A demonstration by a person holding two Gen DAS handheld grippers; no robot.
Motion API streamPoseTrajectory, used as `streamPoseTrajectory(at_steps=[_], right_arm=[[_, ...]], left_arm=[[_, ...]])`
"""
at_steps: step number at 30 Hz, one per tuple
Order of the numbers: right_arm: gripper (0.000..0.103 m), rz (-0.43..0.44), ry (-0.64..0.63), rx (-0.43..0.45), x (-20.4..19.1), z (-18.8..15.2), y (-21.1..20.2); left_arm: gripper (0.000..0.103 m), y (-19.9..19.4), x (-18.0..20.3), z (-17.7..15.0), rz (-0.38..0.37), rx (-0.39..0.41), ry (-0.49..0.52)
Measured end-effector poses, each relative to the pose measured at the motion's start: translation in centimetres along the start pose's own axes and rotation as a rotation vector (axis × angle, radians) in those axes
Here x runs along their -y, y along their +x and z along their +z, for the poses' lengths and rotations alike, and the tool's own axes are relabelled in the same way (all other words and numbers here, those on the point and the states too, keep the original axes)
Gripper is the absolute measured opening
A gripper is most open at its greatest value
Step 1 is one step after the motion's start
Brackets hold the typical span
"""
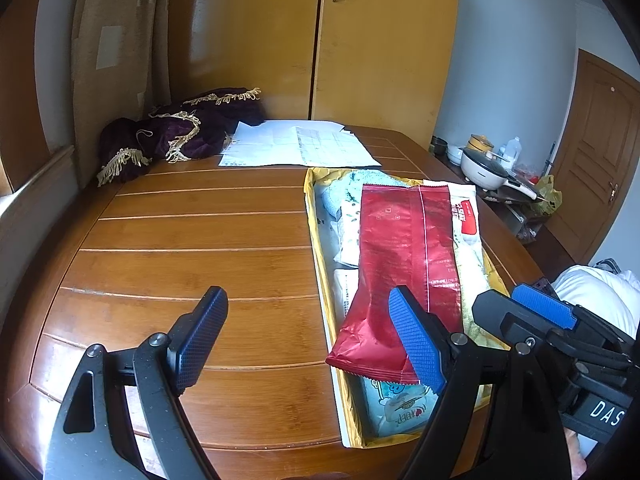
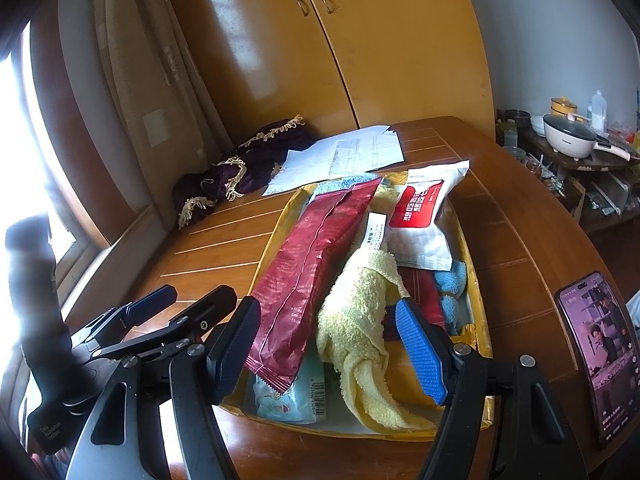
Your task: Organize soft objects
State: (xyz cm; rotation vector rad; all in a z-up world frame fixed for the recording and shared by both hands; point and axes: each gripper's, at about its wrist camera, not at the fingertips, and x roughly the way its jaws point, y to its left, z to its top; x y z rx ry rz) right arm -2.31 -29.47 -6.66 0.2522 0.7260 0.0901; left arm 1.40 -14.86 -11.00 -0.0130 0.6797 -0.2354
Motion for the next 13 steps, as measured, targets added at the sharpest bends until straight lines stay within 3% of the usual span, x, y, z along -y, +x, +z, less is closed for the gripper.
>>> streamPoseTrajectory(at_steps=[13], right_arm=[[0.072, 0.002, 0.003, -0.002, 0.13, -0.04, 0.01]], left_arm=[[0.083, 0.0, 0.19, 0.01, 0.003, 0.012, 0.002]])
